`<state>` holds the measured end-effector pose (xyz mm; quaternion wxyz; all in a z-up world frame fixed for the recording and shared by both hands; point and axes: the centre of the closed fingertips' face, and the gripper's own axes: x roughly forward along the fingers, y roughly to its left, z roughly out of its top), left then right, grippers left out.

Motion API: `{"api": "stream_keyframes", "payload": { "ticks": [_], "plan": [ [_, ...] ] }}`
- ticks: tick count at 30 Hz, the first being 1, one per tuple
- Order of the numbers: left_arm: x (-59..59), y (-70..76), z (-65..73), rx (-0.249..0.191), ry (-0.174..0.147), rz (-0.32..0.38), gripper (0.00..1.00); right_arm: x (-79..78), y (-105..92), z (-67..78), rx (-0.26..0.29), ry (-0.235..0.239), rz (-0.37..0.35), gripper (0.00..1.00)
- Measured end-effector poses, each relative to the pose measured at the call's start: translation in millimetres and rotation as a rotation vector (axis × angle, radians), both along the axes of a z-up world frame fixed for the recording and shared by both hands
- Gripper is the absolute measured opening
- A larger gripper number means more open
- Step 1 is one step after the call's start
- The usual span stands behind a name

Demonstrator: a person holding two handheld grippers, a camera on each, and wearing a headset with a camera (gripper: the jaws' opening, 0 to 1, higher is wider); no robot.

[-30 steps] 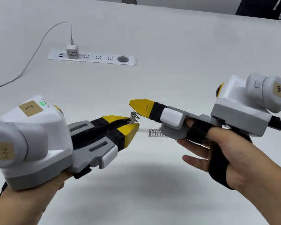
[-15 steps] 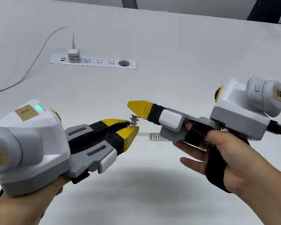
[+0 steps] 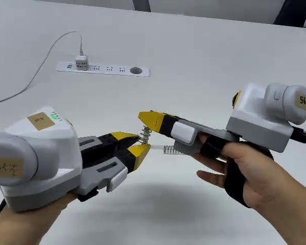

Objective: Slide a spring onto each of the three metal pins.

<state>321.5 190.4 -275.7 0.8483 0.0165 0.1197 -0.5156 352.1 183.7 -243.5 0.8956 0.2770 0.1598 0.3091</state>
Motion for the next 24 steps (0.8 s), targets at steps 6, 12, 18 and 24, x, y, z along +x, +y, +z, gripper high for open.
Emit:
{"api": "stream_keyframes", "payload": {
  "ticks": [6, 12, 18, 24],
  "plan": [
    [-0.1, 7.9, -10.4, 0.082, -0.027, 0.013, 0.23, 3.7, -4.3, -2.3, -0.065, -0.026, -0.011, 0.11],
    [-1.4, 16.2, -16.3, 0.118, -0.023, 0.039, 0.3, 10.2, -8.9, -7.6, -0.154, -0.059, -0.019, 0.11],
    [-4.1, 19.5, -19.0, 0.133, -0.025, 0.046, 0.39, 18.6, -12.8, -13.8, -0.221, -0.085, -0.027, 0.11],
    [-3.7, 24.1, -20.9, 0.146, -0.031, 0.062, 0.47, 28.3, -14.7, -18.4, -0.258, -0.111, -0.037, 0.11]
  ]
}}
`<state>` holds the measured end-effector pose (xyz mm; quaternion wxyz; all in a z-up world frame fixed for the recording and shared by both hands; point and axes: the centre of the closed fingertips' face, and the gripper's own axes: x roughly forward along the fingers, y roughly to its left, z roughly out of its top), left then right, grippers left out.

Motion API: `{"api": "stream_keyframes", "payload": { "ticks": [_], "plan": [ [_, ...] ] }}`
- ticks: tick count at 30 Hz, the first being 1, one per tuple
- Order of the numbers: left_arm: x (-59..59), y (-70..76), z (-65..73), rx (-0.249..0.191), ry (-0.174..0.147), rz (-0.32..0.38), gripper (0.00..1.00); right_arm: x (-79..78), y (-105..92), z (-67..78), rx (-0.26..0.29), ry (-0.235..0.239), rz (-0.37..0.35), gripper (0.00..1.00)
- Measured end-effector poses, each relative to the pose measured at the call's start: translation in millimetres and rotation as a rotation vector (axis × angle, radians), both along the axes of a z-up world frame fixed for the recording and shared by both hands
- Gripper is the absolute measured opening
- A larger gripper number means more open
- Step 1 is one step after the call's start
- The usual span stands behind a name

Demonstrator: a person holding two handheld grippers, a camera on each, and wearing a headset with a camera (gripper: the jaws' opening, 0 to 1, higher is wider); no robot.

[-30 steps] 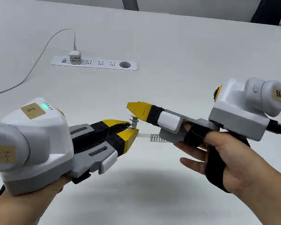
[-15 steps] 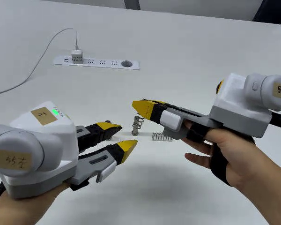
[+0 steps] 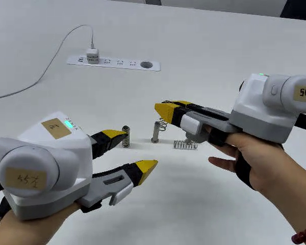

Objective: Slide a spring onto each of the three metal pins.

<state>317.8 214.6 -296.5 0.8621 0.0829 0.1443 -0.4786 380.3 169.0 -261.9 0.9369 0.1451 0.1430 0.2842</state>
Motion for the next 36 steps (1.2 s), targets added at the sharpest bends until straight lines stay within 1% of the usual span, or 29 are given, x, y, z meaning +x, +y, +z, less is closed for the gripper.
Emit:
{"api": "stream_keyframes", "payload": {
  "ticks": [6, 9, 11, 13, 15, 17, 22, 25, 27, 29, 36],
  "plan": [
    [1.5, 7.4, -6.1, 0.016, 0.005, 0.027, 0.54, 9.5, -4.4, -6.8, -0.038, -0.014, -0.014, 0.11],
    [1.3, 9.4, -8.3, 0.019, 0.012, 0.033, 0.57, 14.8, -6.2, -11.7, -0.028, 0.002, -0.028, 0.12],
    [1.4, 10.4, -9.5, 0.02, 0.013, 0.037, 0.59, 19.5, -9.3, -15.8, -0.038, 0.001, -0.039, 0.12],
    [1.3, 11.0, -11.0, 0.028, 0.004, 0.037, 0.61, 23.6, -11.2, -18.3, -0.042, 0.002, -0.05, 0.12],
    [0.9, 10.6, -11.4, 0.024, 0.003, 0.035, 0.63, 26.5, -11.8, -20.0, -0.042, 0.004, -0.055, 0.12],
    [0.4, 9.9, -12.0, 0.017, 0.009, 0.035, 0.65, 30.1, -12.6, -22.1, -0.043, 0.004, -0.065, 0.12],
    [-0.3, 8.8, -12.5, 0.011, 0.008, 0.034, 0.71, 37.8, -11.6, -27.8, -0.043, 0.008, -0.078, 0.12],
    [0.5, 8.6, -12.7, 0.006, 0.007, 0.039, 0.74, 41.3, -11.0, -31.1, -0.054, 0.003, -0.082, 0.12],
    [0.5, 8.4, -13.4, 0.004, 0.012, 0.04, 0.75, 43.7, -10.6, -33.4, -0.063, -0.001, -0.083, 0.12],
    [0.7, 8.1, -14.4, 0.002, 0.018, 0.04, 0.76, 45.8, -10.7, -36.6, -0.086, -0.007, -0.082, 0.12],
    [1.6, 8.6, -17.8, -0.003, 0.043, 0.051, 0.81, 50.1, -13.2, -42.9, -0.126, -0.019, -0.084, 0.12]
  ]
}}
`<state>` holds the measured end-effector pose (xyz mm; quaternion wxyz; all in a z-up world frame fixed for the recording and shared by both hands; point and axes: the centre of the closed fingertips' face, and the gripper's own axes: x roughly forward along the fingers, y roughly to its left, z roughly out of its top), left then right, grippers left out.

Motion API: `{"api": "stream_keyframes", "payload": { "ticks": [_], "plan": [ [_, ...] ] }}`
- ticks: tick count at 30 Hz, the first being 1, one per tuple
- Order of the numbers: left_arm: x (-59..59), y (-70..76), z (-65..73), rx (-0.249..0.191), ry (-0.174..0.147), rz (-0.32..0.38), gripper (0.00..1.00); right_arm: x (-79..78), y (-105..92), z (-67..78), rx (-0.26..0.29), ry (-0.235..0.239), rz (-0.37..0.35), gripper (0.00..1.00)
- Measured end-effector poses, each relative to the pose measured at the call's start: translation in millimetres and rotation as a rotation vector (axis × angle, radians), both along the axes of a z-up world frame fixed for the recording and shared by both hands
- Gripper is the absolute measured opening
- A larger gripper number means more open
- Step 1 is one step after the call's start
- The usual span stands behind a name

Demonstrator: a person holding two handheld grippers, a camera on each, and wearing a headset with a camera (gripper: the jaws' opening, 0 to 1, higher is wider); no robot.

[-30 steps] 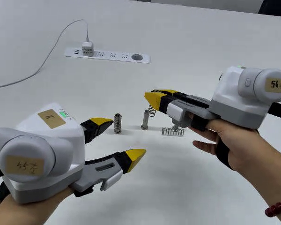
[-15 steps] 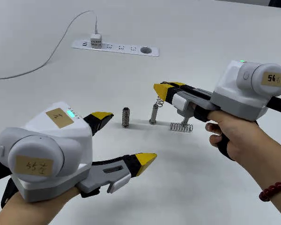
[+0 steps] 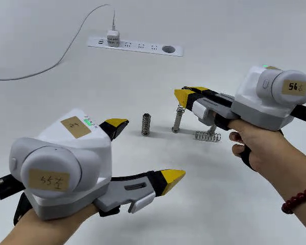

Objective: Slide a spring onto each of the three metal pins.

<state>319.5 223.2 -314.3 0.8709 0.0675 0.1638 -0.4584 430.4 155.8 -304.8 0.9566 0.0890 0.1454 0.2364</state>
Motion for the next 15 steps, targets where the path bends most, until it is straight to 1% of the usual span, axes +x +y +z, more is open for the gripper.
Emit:
{"api": "stream_keyframes", "payload": {
  "ticks": [4, 6, 8, 12, 15],
  "plan": [
    [0.1, 0.5, -0.7, -0.011, 0.015, 0.007, 0.82, 0.6, 0.0, -2.6, -0.006, 0.004, -0.003, 0.12],
    [0.1, 0.9, -1.2, -0.021, 0.029, 0.01, 0.83, 1.1, 0.2, -2.6, -0.008, 0.001, -0.005, 0.12],
    [0.2, 1.3, -1.4, -0.025, 0.035, 0.013, 0.83, 1.4, 0.4, -2.8, -0.012, -0.001, -0.006, 0.12],
    [-0.1, 2.1, -3.2, -0.019, 0.041, 0.012, 0.83, -0.3, 0.6, -5.0, -0.044, -0.013, -0.004, 0.12],
    [-0.5, 1.7, -2.4, -0.035, 0.054, 0.017, 0.82, -1.9, 0.9, -8.8, -0.062, -0.01, -0.001, 0.12]
  ]
}}
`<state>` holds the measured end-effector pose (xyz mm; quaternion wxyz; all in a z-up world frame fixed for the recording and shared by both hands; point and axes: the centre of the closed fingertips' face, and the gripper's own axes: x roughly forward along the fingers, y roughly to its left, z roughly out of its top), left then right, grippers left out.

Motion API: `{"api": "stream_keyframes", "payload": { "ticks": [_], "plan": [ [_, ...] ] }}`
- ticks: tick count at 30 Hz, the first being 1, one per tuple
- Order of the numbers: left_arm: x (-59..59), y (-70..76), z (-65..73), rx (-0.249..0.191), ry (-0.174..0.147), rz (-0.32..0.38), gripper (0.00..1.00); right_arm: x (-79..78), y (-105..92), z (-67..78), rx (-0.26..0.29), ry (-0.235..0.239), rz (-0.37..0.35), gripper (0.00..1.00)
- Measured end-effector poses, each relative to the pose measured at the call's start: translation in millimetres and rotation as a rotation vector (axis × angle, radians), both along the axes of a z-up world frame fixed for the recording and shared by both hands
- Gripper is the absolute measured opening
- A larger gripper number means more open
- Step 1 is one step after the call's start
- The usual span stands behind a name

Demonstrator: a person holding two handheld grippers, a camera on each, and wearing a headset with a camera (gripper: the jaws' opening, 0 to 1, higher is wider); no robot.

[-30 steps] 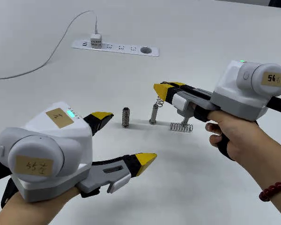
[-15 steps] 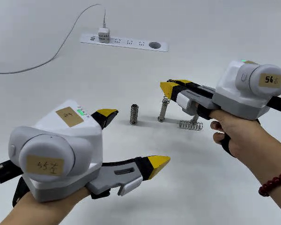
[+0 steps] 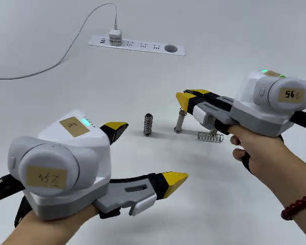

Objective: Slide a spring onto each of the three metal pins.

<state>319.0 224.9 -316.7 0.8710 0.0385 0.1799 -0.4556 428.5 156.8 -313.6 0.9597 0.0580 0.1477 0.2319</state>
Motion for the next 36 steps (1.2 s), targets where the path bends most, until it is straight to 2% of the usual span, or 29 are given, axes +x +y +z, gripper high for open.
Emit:
{"api": "stream_keyframes", "payload": {
  "ticks": [4, 6, 9, 10, 11, 12, 13, 23, 31, 34, 36],
  "plan": [
    [-0.1, 0.1, 0.4, -0.001, 0.0, -0.002, 0.81, 0.1, 0.1, -0.3, -0.003, -0.007, -0.002, 0.12],
    [-0.2, 0.4, -0.3, 0.003, 0.001, -0.002, 0.81, 0.1, -0.5, -1.2, -0.024, -0.012, -0.004, 0.12],
    [-0.5, 0.2, -0.4, 0.003, 0.001, -0.003, 0.8, -4.1, 1.0, -6.8, -0.087, -0.013, 0.005, 0.12],
    [-0.5, 0.2, -0.2, 0.004, -0.001, -0.004, 0.8, -4.5, 2.9, -5.9, -0.095, -0.033, 0.009, 0.12],
    [-0.5, 0.1, -0.1, 0.004, -0.002, -0.004, 0.8, -5.3, 3.1, -7.3, -0.099, -0.028, 0.01, 0.12],
    [-0.4, 0.1, -0.1, 0.005, -0.004, -0.004, 0.8, -5.8, 2.4, -12.6, -0.141, -0.017, 0.022, 0.12],
    [-0.3, 0.1, -0.1, 0.005, -0.005, -0.004, 0.8, -6.1, 2.6, -14.9, -0.159, -0.016, 0.029, 0.12],
    [-0.1, 0.5, 0.5, 0.004, -0.006, -0.004, 0.8, -7.8, 3.2, -24.6, -0.191, -0.001, 0.038, 0.12],
    [0.8, 1.4, 0.2, 0.007, -0.011, -0.002, 0.8, -9.2, 3.7, -36.5, -0.199, 0.039, 0.04, 0.12],
    [1.3, 1.7, 1.6, 0.007, -0.03, -0.006, 0.78, -9.4, 3.1, -39.0, -0.199, 0.049, 0.04, 0.12],
    [1.4, 1.6, 1.7, 0.007, -0.03, -0.007, 0.78, -9.5, 3.0, -40.8, -0.201, 0.054, 0.041, 0.12]
  ]
}}
